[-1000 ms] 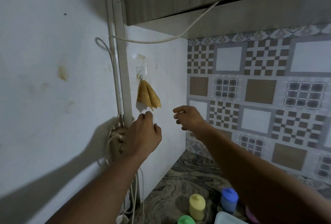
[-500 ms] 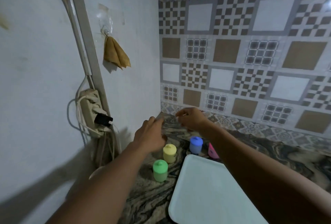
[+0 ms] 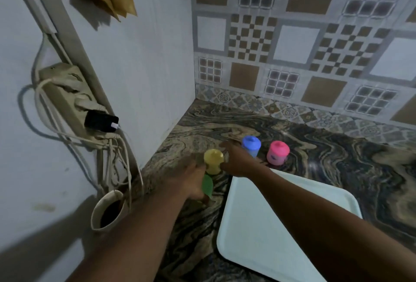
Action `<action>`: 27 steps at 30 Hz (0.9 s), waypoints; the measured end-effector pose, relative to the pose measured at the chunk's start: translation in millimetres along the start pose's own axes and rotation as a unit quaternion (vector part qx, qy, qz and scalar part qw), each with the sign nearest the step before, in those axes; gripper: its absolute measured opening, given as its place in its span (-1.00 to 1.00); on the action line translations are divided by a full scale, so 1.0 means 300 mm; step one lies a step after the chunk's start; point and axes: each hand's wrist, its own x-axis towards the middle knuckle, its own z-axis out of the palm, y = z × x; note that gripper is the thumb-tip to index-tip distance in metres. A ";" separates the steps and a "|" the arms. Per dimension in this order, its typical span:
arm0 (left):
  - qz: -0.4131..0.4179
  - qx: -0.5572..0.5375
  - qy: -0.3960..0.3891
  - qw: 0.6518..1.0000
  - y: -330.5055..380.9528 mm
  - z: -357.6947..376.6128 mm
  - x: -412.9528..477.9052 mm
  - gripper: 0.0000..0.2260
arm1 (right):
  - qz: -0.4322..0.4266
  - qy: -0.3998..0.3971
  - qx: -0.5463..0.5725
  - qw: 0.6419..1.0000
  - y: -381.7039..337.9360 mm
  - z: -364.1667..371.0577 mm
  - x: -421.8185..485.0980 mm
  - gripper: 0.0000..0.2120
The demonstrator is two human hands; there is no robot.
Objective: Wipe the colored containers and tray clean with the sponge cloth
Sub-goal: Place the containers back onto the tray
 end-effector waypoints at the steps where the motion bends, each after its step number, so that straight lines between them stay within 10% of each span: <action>1: 0.001 -0.002 -0.013 1.000 -0.015 0.013 0.028 0.08 | -0.005 -0.007 -0.011 1.000 -0.001 0.026 0.039 -0.23; 15: 0.026 -0.026 0.012 0.999 -0.136 -0.109 0.168 -0.21 | -0.018 -0.044 -0.004 0.999 0.020 0.023 0.145 -0.34; 27: 0.183 0.002 0.023 0.983 0.268 -0.122 0.305 -0.29 | 0.125 0.025 0.051 0.991 0.349 -0.133 -0.102 -0.39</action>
